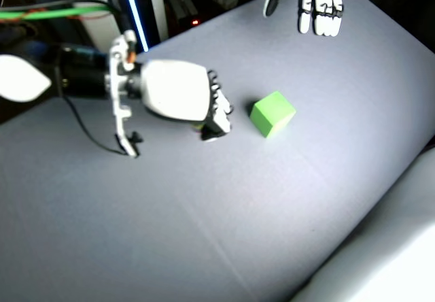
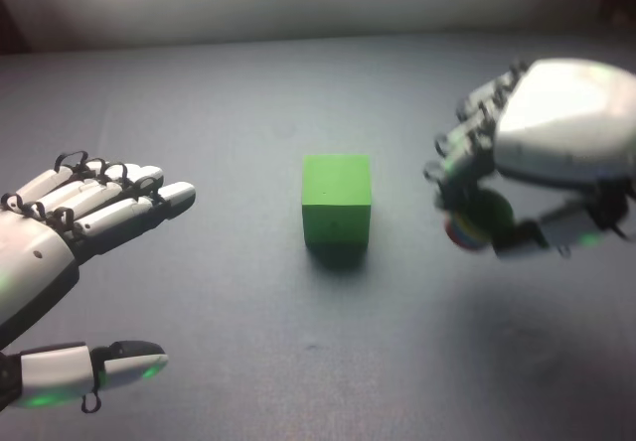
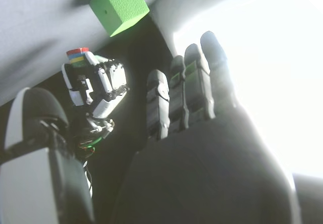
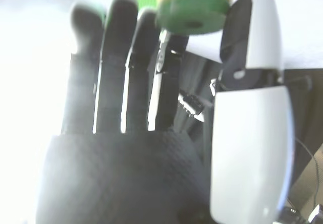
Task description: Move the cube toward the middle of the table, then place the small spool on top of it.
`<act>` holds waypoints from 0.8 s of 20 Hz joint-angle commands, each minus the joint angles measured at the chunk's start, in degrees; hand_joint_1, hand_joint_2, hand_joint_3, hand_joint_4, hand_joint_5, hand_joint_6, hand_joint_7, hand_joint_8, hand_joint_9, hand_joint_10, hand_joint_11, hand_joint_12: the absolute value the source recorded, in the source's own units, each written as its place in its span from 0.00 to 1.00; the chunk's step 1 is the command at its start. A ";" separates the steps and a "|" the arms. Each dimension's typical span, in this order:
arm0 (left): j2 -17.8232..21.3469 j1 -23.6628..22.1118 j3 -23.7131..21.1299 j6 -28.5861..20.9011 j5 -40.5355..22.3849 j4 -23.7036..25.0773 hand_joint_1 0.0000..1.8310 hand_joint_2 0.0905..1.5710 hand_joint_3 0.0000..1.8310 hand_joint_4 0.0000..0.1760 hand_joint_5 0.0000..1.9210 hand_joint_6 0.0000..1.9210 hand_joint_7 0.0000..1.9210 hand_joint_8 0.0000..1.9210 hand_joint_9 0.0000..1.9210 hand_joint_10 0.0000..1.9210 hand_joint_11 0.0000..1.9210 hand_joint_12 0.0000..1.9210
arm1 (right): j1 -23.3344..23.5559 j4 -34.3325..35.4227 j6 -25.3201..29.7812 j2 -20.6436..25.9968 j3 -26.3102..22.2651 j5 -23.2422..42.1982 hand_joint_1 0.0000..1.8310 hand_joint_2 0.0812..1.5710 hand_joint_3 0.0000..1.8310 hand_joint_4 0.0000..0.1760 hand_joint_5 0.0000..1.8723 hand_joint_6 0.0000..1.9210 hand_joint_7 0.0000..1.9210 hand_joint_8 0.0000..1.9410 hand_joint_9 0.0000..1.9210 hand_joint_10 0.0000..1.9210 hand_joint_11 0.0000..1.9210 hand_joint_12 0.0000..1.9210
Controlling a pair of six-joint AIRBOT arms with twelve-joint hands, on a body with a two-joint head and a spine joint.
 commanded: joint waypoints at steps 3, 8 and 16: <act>-0.31 -0.10 0.36 -0.31 -6.59 0.31 0.40 0.62 0.00 0.69 0.11 0.00 0.09 0.00 0.08 0.00 0.00 0.22 | 3.10 2.16 -0.45 -1.72 1.27 5.84 0.69 0.65 0.00 0.00 0.61 0.31 0.59 0.46 0.48 0.47 0.24 0.83; -0.38 -0.10 0.47 -0.54 -6.19 0.34 0.41 0.61 0.00 0.67 0.12 0.00 0.09 0.00 0.08 0.00 0.00 0.21 | 7.46 2.10 -3.76 -4.80 2.58 5.79 0.67 0.67 0.00 0.13 0.56 0.45 0.56 0.45 0.46 0.42 0.28 0.79; -0.55 -0.11 0.65 -1.02 -6.07 0.46 0.43 0.62 0.00 0.88 0.12 0.00 0.09 0.00 0.08 0.00 0.00 0.21 | 11.14 2.15 -4.23 -10.49 6.09 5.29 0.69 0.63 0.00 0.19 0.61 0.38 0.66 0.24 0.56 0.13 0.23 0.65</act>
